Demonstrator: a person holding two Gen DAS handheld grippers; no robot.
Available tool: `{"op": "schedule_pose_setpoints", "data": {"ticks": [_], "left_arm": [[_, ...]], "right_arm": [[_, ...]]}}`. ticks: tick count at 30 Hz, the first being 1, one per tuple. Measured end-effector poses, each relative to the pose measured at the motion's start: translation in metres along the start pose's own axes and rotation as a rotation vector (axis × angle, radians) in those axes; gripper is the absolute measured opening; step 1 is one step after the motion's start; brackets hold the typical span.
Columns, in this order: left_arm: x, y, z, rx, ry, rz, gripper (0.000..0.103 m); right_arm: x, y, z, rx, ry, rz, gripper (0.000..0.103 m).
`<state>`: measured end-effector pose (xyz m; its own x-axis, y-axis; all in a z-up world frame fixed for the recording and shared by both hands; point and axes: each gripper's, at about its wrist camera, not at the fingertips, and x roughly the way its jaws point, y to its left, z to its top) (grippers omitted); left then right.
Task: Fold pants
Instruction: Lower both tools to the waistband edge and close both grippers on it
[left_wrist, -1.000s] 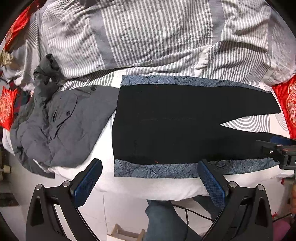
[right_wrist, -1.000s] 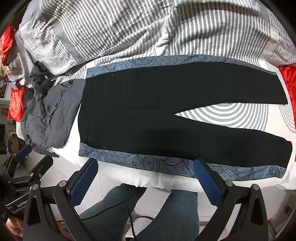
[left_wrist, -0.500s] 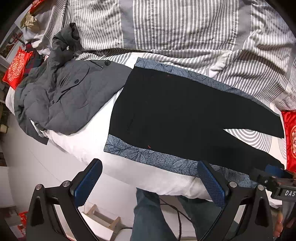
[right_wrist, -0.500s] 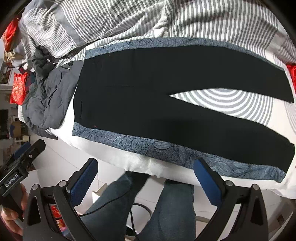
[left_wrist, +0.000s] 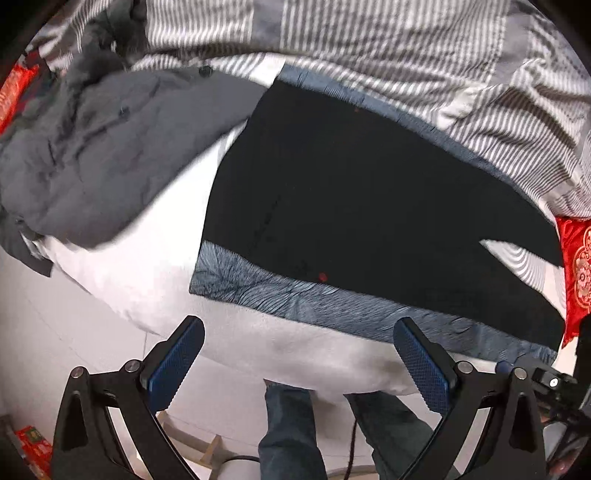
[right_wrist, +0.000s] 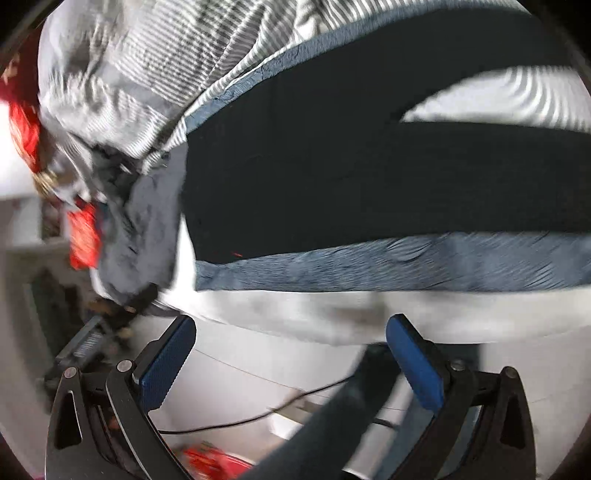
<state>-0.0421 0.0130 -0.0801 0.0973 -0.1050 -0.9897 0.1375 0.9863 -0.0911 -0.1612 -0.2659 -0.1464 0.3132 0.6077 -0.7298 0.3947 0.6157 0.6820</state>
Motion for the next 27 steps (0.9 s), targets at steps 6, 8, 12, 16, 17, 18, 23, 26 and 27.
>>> {"op": "schedule_pose_setpoints", "data": {"ticks": [6, 8, 12, 16, 17, 18, 23, 26, 27], "left_arm": [[0.055, 0.032, -0.015, -0.074, 0.026, -0.099, 0.087], [0.069, 0.036, -0.019, -0.08, 0.03, -0.133, 0.08], [0.086, 0.04, -0.023, -0.094, 0.019, -0.15, 0.08], [0.094, 0.04, -0.027, -0.076, 0.026, -0.173, 0.08], [0.095, 0.037, -0.028, -0.061, 0.025, -0.175, 0.08], [0.095, 0.036, -0.029, -0.052, 0.024, -0.179, 0.08], [0.102, 0.035, -0.029, -0.047, 0.038, -0.21, 0.08], [0.105, 0.035, -0.027, -0.07, 0.049, -0.248, 0.08], [0.106, 0.035, -0.026, -0.077, 0.052, -0.259, 0.08]], "right_arm": [[0.053, -0.036, -0.016, 0.096, -0.016, 0.048, 0.103], [0.062, -0.049, -0.017, 0.12, -0.042, 0.064, 0.103], [0.07, -0.069, -0.016, 0.165, -0.089, 0.075, 0.102], [0.074, -0.09, -0.015, 0.242, -0.124, 0.111, 0.095], [0.075, -0.095, -0.014, 0.263, -0.134, 0.127, 0.091], [0.075, -0.1, -0.014, 0.282, -0.144, 0.146, 0.083], [0.082, -0.109, 0.0, 0.355, -0.186, 0.27, 0.066], [0.085, -0.107, 0.012, 0.371, -0.179, 0.325, 0.039], [0.083, -0.104, 0.016, 0.371, -0.177, 0.362, 0.031]]}}
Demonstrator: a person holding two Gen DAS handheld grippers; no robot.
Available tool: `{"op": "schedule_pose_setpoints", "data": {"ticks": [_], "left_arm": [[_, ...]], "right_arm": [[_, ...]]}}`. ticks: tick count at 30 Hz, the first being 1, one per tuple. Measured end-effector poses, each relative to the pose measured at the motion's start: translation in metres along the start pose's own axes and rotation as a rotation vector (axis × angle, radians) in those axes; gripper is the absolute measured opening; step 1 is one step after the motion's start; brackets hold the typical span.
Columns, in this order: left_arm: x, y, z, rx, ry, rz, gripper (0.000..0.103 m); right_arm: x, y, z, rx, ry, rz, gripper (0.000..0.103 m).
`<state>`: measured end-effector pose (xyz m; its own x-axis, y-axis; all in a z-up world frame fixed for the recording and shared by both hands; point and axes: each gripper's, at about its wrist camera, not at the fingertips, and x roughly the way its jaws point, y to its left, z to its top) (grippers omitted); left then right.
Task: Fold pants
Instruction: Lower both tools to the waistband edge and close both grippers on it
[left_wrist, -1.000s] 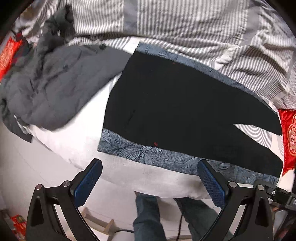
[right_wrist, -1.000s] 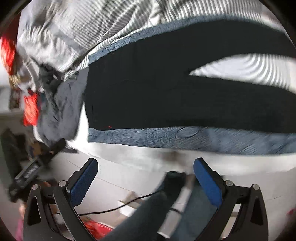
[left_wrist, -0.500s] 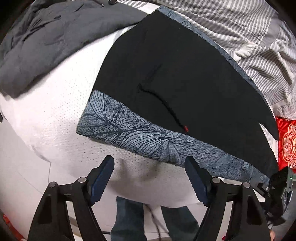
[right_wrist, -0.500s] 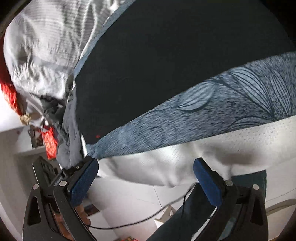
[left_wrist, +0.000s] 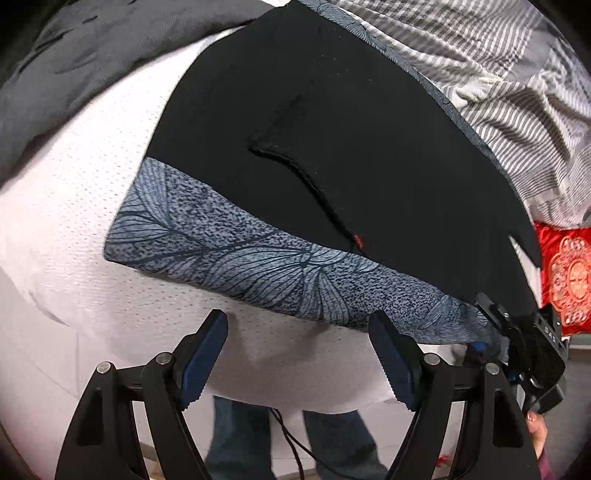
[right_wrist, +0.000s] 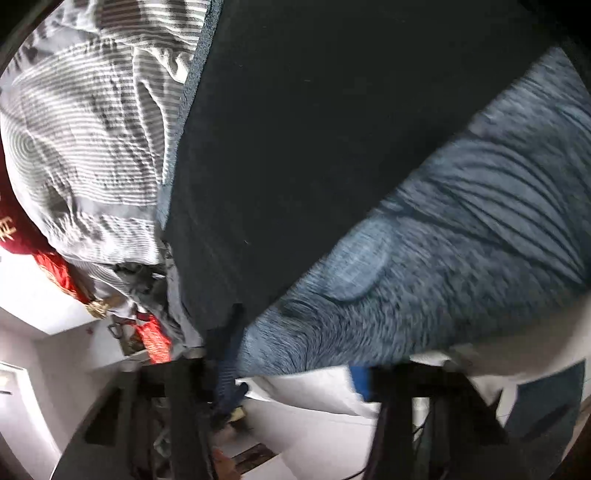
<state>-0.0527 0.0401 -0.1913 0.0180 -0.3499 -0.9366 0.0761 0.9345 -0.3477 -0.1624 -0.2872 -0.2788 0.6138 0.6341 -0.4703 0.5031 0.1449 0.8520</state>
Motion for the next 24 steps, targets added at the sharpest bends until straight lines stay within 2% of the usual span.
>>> {"op": "schedule_pose_setpoints", "data": {"ticks": [2, 6, 9, 16, 17, 19, 20, 21, 22, 24], "left_arm": [[0.001, 0.001, 0.001, -0.024, 0.003, -0.036, 0.08], [0.005, 0.011, 0.003, -0.14, 0.028, -0.141, 0.08], [0.008, 0.011, 0.006, -0.2, 0.031, -0.188, 0.08], [0.016, 0.008, 0.024, -0.326, 0.006, -0.215, 0.08], [0.014, 0.009, 0.026, -0.353, -0.01, -0.218, 0.073], [0.011, 0.007, 0.03, -0.354, -0.033, -0.198, 0.044], [0.011, 0.008, 0.032, -0.35, -0.034, -0.183, 0.035], [0.01, 0.011, 0.031, -0.351, -0.041, -0.179, 0.03], [0.01, 0.013, 0.031, -0.348, -0.04, -0.166, 0.019], [0.008, 0.017, 0.031, -0.343, -0.054, -0.18, 0.016]], "right_arm": [[-0.004, 0.009, 0.002, -0.021, 0.003, 0.031, 0.029], [-0.009, 0.027, 0.006, -0.046, 0.017, 0.062, 0.029], [-0.013, 0.035, 0.006, -0.054, 0.025, 0.082, 0.029], [-0.014, 0.04, 0.008, -0.078, 0.05, 0.086, 0.029], [-0.014, 0.039, 0.008, -0.079, 0.054, 0.084, 0.029], [-0.013, 0.036, 0.009, -0.071, 0.06, 0.082, 0.032], [-0.012, 0.033, 0.01, -0.064, 0.059, 0.077, 0.032], [-0.013, 0.031, 0.011, -0.058, 0.055, 0.071, 0.032], [-0.014, 0.026, 0.013, -0.044, 0.048, 0.055, 0.033], [-0.017, 0.014, 0.016, -0.006, 0.031, 0.034, 0.034]]}}
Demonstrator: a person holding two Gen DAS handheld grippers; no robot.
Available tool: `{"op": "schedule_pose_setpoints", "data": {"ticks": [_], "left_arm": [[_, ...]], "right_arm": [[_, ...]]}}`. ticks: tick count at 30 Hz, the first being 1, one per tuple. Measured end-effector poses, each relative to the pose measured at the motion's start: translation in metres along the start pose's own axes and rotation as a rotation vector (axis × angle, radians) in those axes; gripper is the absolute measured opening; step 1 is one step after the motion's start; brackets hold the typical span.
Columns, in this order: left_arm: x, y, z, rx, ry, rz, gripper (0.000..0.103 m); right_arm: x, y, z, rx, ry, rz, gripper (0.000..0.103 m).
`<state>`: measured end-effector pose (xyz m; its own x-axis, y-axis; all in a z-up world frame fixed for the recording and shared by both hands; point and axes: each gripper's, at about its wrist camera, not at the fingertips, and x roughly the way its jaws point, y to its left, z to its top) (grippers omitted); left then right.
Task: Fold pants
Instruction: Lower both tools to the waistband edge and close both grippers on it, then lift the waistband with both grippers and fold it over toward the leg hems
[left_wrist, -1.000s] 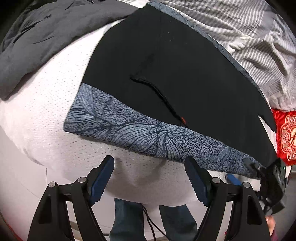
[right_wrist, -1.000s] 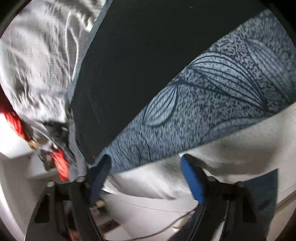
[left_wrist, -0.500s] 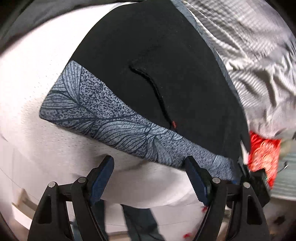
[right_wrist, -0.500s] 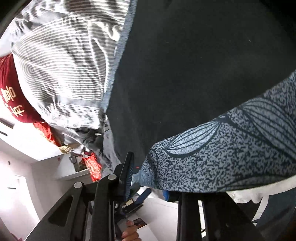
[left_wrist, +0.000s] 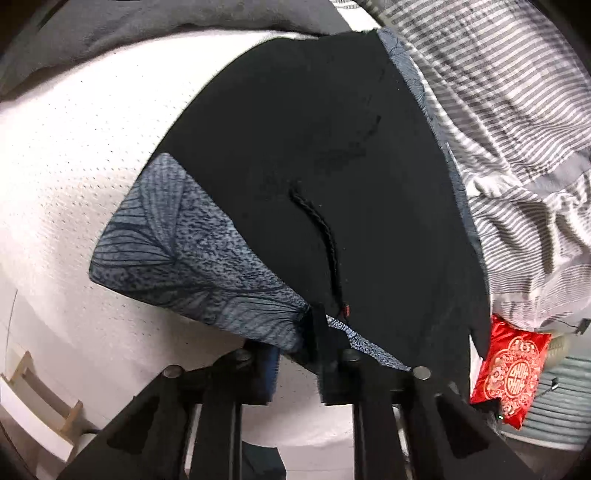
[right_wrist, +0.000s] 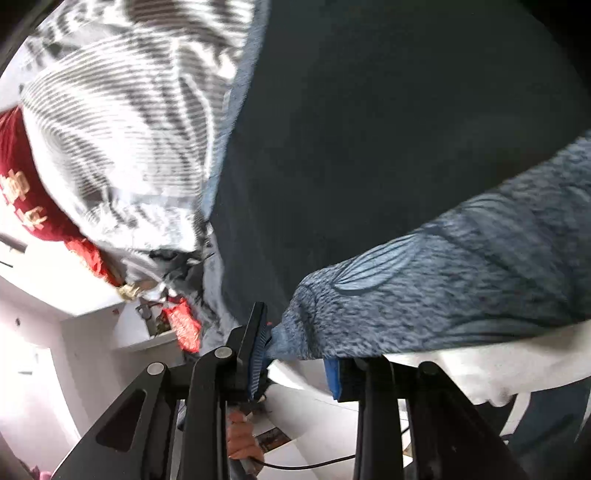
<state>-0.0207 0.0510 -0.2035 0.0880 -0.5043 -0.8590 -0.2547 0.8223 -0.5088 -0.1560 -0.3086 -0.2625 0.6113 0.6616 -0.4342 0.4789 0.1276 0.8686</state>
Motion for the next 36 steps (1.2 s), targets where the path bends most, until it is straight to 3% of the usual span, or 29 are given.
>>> {"op": "schedule_pose_setpoints", "data": {"ticks": [2, 4, 11, 17, 25, 36], "left_arm": [[-0.003, -0.001, 0.001, 0.02, -0.01, 0.0, 0.011], [-0.007, -0.006, 0.0, 0.049, -0.011, 0.012, 0.011], [-0.039, -0.045, 0.002, 0.19, -0.041, 0.029, 0.011], [-0.066, -0.091, 0.019, 0.303, -0.052, 0.05, 0.011], [-0.062, -0.15, 0.07, 0.381, -0.097, 0.098, 0.011], [0.016, -0.203, 0.16, 0.39, -0.149, 0.184, 0.011]], "right_arm": [[-0.003, -0.013, 0.004, 0.068, -0.014, -0.008, 0.033], [-0.008, -0.02, 0.008, 0.119, -0.024, 0.003, 0.007], [-0.034, 0.041, 0.008, -0.07, -0.022, -0.031, 0.007], [-0.047, 0.086, 0.026, -0.127, 0.019, -0.053, 0.007], [-0.03, 0.131, 0.1, -0.163, 0.13, -0.092, 0.007], [0.043, 0.139, 0.231, -0.114, 0.251, -0.146, 0.009]]}}
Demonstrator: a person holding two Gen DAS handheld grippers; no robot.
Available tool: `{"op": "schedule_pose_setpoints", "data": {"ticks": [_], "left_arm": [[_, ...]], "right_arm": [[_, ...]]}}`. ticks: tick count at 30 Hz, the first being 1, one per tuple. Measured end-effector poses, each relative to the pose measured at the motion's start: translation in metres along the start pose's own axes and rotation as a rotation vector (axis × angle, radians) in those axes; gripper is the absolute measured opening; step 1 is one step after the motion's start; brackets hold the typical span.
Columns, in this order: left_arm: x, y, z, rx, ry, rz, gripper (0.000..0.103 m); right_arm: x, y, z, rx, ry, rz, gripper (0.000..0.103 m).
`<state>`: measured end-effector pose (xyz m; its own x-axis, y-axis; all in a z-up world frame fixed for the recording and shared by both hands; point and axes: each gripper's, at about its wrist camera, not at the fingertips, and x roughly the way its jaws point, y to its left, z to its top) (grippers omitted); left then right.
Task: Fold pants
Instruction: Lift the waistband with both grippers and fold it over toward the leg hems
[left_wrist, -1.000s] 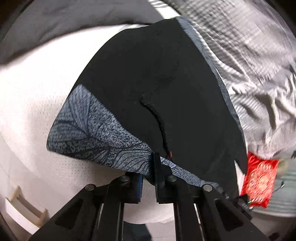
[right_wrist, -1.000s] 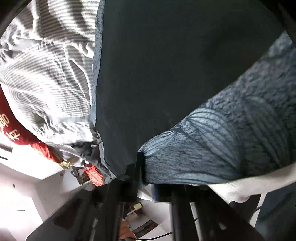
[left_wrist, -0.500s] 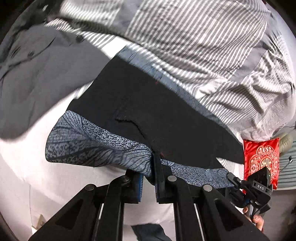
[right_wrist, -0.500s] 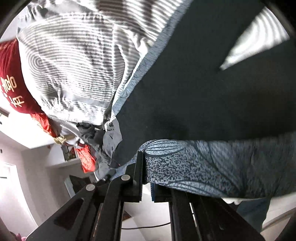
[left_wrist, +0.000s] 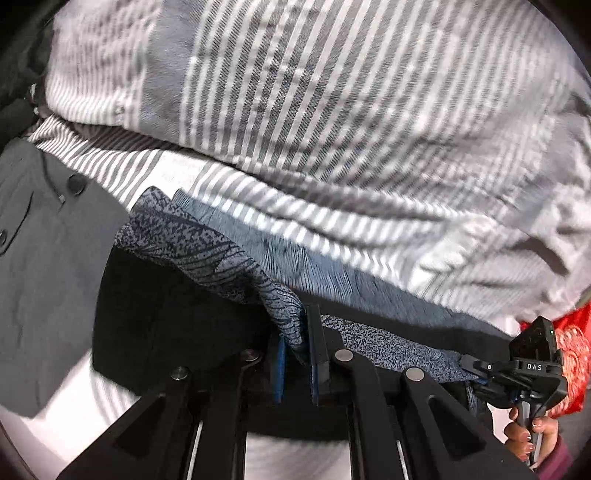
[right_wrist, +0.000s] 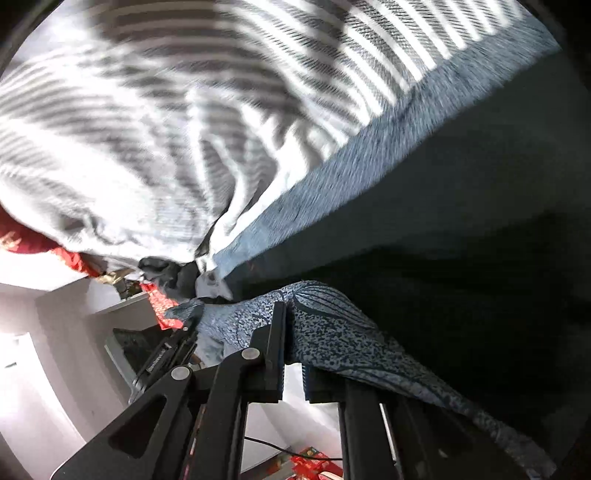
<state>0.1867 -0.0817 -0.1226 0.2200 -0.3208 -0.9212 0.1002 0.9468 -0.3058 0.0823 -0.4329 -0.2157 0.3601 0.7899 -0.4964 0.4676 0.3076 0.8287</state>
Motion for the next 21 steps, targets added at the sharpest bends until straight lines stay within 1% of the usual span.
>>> {"op": "schedule_pose_setpoints", "data": {"ticks": [3, 4, 5, 6, 7, 8, 9, 11, 12, 13, 14, 15, 18, 21], "left_arm": [[0.022, -0.004, 0.011, 0.01, -0.006, 0.055, 0.012], [0.031, -0.006, 0.013, 0.02, -0.003, 0.086, 0.017], [0.036, -0.006, 0.015, 0.028, -0.008, 0.119, 0.03], [0.039, -0.007, 0.016, 0.036, -0.022, 0.163, 0.039], [0.04, -0.006, 0.018, 0.036, -0.042, 0.203, 0.058], [0.037, -0.005, 0.02, 0.028, -0.071, 0.23, 0.062], [0.034, -0.004, 0.021, 0.019, -0.082, 0.23, 0.062], [0.025, -0.003, 0.023, 0.006, -0.084, 0.223, 0.062], [0.019, -0.004, 0.022, 0.011, -0.086, 0.225, 0.062], [0.014, -0.007, 0.02, 0.026, -0.085, 0.231, 0.062], [0.01, -0.011, 0.017, 0.044, -0.079, 0.235, 0.062], [0.008, -0.015, 0.015, 0.056, -0.072, 0.239, 0.062], [0.012, -0.027, -0.001, 0.097, -0.035, 0.25, 0.062], [0.033, -0.043, -0.022, 0.135, 0.022, 0.254, 0.062]], "right_arm": [[0.014, -0.002, 0.025, -0.018, 0.025, -0.041, 0.01], [0.018, -0.002, 0.03, -0.032, 0.034, -0.06, 0.011], [0.021, -0.003, 0.034, -0.047, 0.039, -0.079, 0.011], [0.026, -0.004, 0.039, -0.067, 0.046, -0.107, 0.011], [0.028, -0.004, 0.042, -0.076, 0.051, -0.125, 0.012], [0.03, -0.004, 0.044, -0.082, 0.055, -0.137, 0.012], [0.03, -0.003, 0.045, -0.087, 0.061, -0.146, 0.012], [0.027, 0.002, 0.045, -0.113, 0.069, -0.161, 0.019], [0.023, 0.011, 0.044, -0.153, 0.06, -0.18, 0.034], [0.019, 0.019, 0.042, -0.191, 0.051, -0.188, 0.061], [0.015, 0.029, 0.042, -0.235, 0.037, -0.197, 0.074], [0.008, 0.04, 0.038, -0.28, 0.019, -0.204, 0.082], [-0.012, 0.064, 0.023, -0.377, -0.022, -0.239, 0.082], [-0.023, 0.071, 0.004, -0.396, -0.024, -0.202, 0.082]]}}
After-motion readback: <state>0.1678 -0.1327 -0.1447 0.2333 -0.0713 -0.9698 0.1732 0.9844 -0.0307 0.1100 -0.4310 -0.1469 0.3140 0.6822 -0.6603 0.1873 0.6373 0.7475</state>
